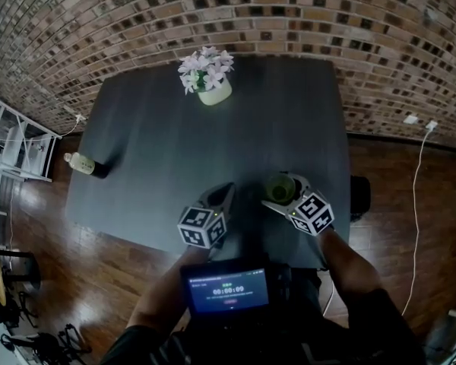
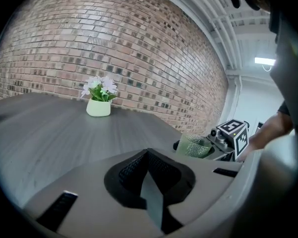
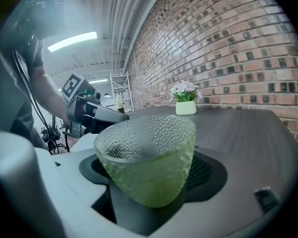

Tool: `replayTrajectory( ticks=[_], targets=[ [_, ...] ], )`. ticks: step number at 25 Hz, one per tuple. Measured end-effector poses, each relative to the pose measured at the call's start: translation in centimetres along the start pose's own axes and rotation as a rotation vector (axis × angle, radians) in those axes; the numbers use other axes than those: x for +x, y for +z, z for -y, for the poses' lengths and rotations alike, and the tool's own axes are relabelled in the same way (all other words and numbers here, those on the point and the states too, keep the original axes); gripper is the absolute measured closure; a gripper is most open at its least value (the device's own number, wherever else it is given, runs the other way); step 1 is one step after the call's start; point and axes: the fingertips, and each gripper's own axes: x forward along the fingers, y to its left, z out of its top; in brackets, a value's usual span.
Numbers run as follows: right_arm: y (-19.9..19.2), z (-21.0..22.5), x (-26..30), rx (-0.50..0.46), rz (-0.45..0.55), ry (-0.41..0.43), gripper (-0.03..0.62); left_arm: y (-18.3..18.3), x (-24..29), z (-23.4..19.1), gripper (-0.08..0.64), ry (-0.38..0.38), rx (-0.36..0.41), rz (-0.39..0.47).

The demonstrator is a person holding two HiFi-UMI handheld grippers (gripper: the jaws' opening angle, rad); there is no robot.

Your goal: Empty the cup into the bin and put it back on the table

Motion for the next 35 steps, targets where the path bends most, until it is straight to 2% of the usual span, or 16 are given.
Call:
replayTrajectory(
  ticks=[9, 12, 15, 22, 31, 35],
  targets=[
    [4.4, -1.3, -2.7, 0.027, 0.077, -0.011, 0.189, 3.6, -2.0, 0.6, 0.568, -0.027, 0.012, 0.056],
    [6.0, -1.7, -4.1, 0.024, 0.084, -0.034, 0.189, 5.4, -2.9, 0.7, 0.568, -0.024, -0.019, 0.087],
    [7.9, -2.3, -6.3, 0.017, 0.097, -0.057, 0.189, 7.9, -4.0, 2.4, 0.568, -0.066, -0.067, 0.138],
    [12.5, -3.2, -10.8, -0.002, 0.126, -0.11, 0.189, 13.0, -5.7, 6.0, 0.568, -0.137, 0.034, 0.217],
    [15.9, -5.1, -14.5, -0.017, 0.151, -0.151, 0.189, 15.9, -6.9, 8.9, 0.568, -0.2, 0.07, 0.271],
    [16.5, -5.4, -16.0, -0.007, 0.156, -0.171, 0.189, 16.7, -7.1, 9.8, 0.568, -0.209, 0.074, 0.267]
  ],
)
